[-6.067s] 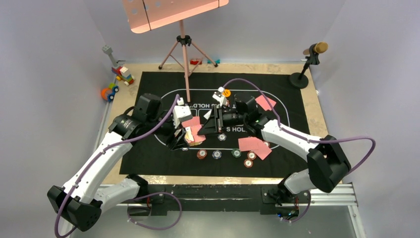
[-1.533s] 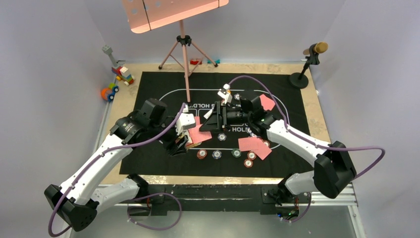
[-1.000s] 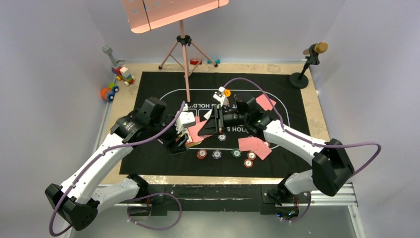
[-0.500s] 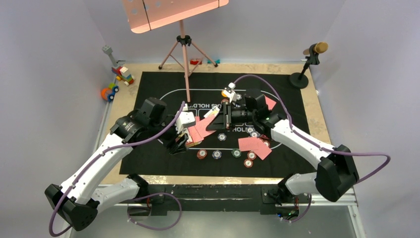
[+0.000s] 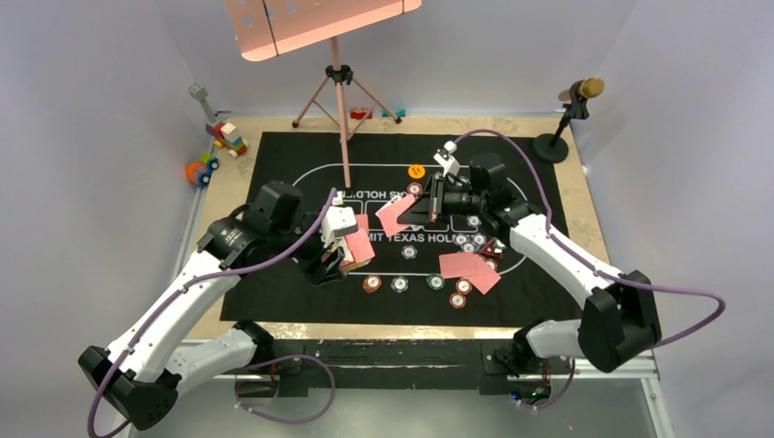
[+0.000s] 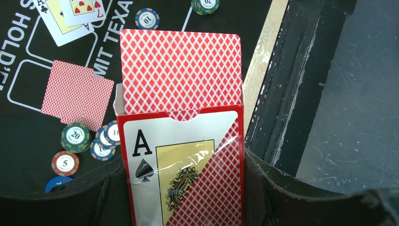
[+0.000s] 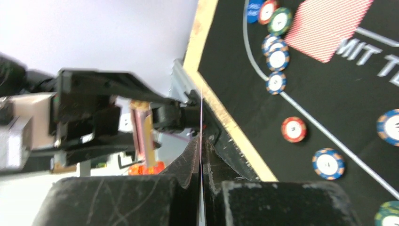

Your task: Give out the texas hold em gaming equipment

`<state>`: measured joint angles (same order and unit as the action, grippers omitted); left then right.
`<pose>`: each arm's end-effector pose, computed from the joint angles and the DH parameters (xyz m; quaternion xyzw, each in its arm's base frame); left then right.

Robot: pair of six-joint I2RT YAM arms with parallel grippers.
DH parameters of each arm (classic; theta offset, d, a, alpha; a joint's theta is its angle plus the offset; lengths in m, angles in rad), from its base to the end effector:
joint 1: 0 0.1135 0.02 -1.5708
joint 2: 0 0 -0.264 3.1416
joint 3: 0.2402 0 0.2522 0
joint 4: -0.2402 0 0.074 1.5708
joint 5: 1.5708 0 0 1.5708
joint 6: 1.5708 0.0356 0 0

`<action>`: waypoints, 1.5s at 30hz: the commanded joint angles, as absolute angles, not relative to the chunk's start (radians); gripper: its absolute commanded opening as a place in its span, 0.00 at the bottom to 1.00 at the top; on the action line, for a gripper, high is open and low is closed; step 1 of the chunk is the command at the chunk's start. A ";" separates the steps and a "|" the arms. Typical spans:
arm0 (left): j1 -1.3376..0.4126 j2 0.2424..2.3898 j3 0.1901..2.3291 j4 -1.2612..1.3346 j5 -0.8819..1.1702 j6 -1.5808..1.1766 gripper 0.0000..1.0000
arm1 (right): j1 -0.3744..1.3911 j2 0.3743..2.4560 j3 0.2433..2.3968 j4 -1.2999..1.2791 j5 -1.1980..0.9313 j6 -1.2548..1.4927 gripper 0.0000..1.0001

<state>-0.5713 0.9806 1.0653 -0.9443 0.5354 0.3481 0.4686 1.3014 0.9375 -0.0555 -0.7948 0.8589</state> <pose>0.1419 -0.1128 0.3341 0.4836 0.7693 -0.2838 0.3060 0.2476 0.1538 0.2966 -0.0567 0.7996 0.5650 0.1954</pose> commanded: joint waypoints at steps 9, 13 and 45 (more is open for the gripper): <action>-0.566 0.960 1.084 -0.906 0.565 0.333 0.33 | 0.419 1.696 1.025 -0.025 -0.461 0.753 0.00; -0.565 0.959 1.081 -0.905 0.566 0.333 0.33 | 0.420 1.797 1.040 0.027 -0.433 0.770 0.00; -0.565 0.966 1.106 -0.914 0.577 0.333 0.32 | 0.439 1.576 1.055 -0.413 -0.174 0.604 0.47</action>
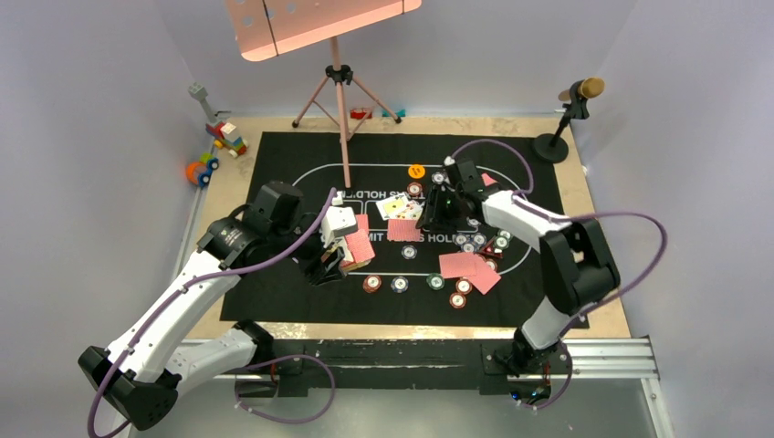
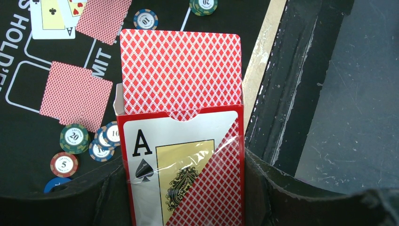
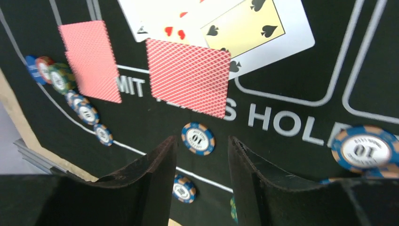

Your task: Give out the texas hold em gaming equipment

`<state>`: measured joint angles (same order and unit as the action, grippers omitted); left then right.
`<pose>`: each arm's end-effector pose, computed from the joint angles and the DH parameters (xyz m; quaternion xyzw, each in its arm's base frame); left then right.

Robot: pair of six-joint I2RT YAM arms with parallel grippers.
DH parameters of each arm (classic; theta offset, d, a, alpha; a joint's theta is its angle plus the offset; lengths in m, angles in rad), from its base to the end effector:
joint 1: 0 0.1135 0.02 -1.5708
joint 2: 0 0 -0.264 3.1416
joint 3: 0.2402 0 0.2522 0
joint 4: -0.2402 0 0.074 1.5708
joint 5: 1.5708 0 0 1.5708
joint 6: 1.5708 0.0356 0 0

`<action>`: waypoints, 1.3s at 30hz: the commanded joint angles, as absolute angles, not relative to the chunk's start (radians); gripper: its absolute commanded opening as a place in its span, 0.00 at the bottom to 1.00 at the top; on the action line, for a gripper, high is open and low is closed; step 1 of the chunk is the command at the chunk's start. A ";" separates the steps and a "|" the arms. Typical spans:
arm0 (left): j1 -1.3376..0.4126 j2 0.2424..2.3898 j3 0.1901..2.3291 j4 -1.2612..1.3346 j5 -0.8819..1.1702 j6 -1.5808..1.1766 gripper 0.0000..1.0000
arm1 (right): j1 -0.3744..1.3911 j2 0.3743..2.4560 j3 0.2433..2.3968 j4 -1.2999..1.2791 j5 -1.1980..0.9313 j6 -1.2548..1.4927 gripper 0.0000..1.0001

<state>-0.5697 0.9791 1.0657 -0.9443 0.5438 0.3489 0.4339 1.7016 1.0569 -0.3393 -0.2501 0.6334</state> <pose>0.1416 -0.1126 0.3346 0.4842 0.7676 -0.2872 0.3064 0.3106 0.1536 0.1856 0.0587 0.9487 0.2488 0.1863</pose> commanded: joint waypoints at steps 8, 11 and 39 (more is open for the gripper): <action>-0.566 0.969 1.108 -0.910 0.571 0.330 0.32 | 0.446 1.291 1.030 -0.249 -0.533 0.660 0.82; -0.566 0.972 1.106 -0.905 0.571 0.325 0.32 | 0.500 1.256 1.060 -0.196 -0.636 0.704 0.86; -0.565 0.983 1.132 -0.897 0.570 0.313 0.31 | 0.782 1.411 1.096 -0.019 -0.650 0.846 0.76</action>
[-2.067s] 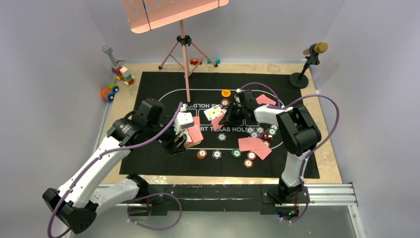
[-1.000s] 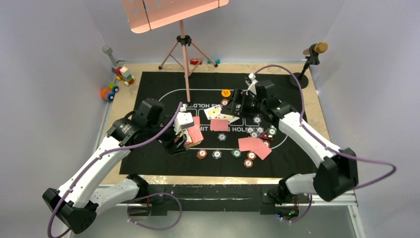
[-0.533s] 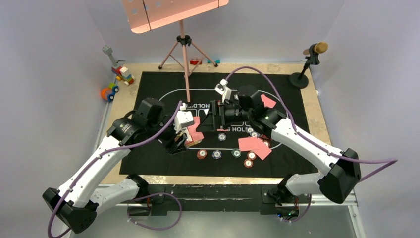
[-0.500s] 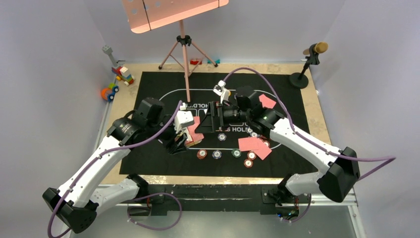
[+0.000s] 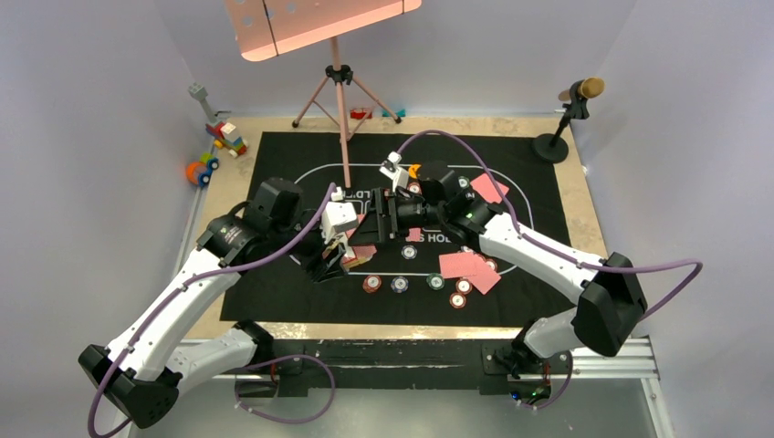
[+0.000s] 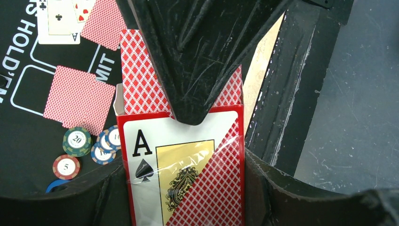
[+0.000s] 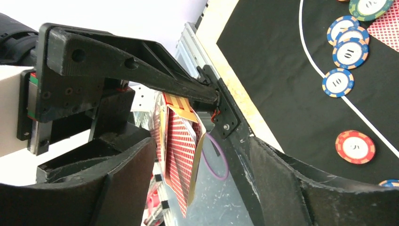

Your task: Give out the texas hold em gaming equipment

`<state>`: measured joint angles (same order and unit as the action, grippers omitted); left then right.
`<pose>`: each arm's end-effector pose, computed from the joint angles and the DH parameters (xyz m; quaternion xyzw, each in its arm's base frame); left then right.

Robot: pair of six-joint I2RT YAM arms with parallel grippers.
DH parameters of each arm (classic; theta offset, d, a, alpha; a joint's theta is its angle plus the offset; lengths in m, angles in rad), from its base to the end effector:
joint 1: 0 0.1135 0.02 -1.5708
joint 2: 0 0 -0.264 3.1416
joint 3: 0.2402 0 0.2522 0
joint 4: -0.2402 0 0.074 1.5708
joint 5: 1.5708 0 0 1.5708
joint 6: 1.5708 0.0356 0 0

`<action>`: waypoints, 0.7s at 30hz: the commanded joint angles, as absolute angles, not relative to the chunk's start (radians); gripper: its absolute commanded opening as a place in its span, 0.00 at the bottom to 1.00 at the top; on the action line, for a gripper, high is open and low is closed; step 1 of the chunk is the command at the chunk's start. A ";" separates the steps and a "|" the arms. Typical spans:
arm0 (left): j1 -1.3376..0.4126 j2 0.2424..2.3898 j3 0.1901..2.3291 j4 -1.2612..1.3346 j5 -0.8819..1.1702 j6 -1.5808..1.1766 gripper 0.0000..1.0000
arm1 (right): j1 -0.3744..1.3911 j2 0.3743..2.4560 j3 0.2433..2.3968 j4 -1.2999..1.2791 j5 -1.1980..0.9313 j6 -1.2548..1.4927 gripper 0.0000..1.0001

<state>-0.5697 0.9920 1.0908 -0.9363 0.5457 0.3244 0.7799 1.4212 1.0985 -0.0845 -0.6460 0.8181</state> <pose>0.1444 -0.1144 0.3408 0.4758 0.7689 -0.2919 0.3119 0.2167 0.2445 0.3132 -0.1593 0.7955 0.5584 0.1734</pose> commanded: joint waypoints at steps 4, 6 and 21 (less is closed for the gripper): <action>-0.565 0.981 1.132 -0.894 0.572 0.310 0.31 | 0.778 1.414 1.083 -0.024 -0.648 0.855 0.59; -0.565 0.981 1.133 -0.894 0.572 0.308 0.31 | 0.770 1.411 1.074 -0.024 -0.650 0.858 0.53; -0.563 0.980 1.134 -0.893 0.574 0.304 0.30 | 0.704 1.335 1.007 -0.053 -0.666 0.850 0.40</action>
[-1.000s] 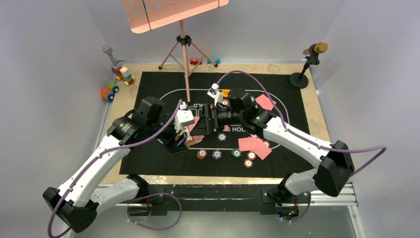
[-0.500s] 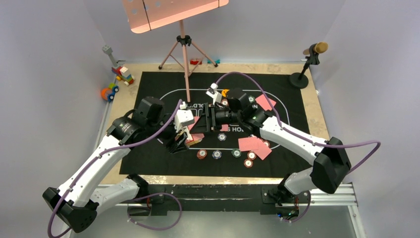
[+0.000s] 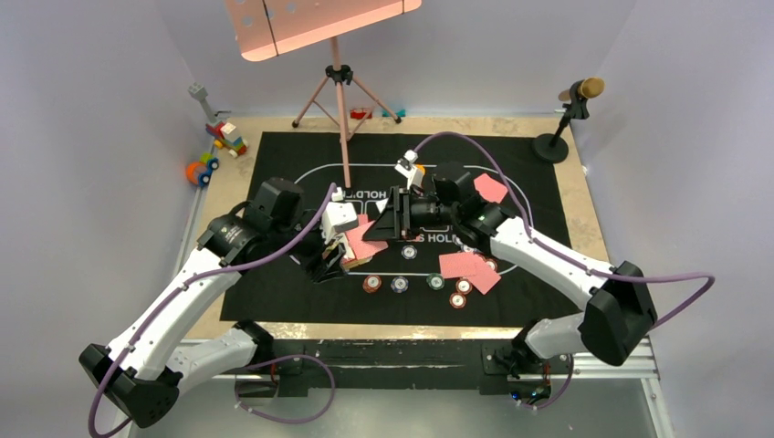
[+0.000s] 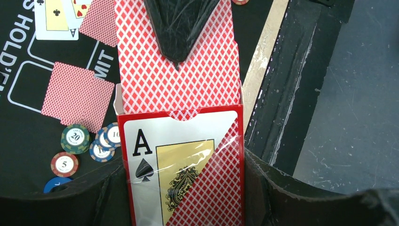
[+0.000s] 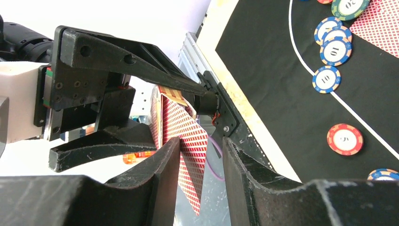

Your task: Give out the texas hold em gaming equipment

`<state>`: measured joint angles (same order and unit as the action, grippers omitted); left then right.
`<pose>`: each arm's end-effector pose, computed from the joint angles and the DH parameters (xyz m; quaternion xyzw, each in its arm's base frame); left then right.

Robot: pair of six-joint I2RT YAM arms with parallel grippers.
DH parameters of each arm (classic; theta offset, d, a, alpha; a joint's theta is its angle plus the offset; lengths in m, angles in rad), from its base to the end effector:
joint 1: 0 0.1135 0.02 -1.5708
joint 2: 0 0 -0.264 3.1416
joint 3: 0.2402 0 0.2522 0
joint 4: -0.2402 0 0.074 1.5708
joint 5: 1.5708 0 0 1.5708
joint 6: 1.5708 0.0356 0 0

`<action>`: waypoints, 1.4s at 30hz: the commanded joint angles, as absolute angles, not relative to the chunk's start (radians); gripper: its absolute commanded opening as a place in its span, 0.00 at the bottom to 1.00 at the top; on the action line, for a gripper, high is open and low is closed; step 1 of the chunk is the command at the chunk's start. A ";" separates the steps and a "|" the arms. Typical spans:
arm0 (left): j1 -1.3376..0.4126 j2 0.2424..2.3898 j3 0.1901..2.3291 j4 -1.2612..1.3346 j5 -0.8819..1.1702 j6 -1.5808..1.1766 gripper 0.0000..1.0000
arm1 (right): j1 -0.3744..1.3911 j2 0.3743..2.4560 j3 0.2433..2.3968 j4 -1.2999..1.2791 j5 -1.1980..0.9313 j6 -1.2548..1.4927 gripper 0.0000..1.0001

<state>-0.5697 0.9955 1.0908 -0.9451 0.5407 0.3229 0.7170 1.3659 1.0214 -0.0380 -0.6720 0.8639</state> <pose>0.1446 -0.1144 0.3395 0.4742 0.7727 -0.2898 0.3066 0.2203 0.2215 0.3077 -0.1267 0.7937 0.5678 0.1777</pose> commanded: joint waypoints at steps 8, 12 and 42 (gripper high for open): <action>-0.561 0.977 1.126 -0.889 0.579 0.297 0.30 | 0.664 1.286 0.994 -0.079 -0.679 0.842 0.33; -0.560 0.977 1.124 -0.888 0.580 0.295 0.29 | 0.639 1.271 1.002 -0.119 -0.677 0.821 0.31; -0.559 0.939 1.073 -0.906 0.582 0.306 0.29 | 0.454 1.570 1.069 -0.124 -0.534 0.673 0.00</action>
<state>-0.5632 0.9619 1.0798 -0.9401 0.5495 0.3061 0.4580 1.4578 1.0096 -0.1436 -0.6426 0.7528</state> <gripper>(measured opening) 0.690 0.007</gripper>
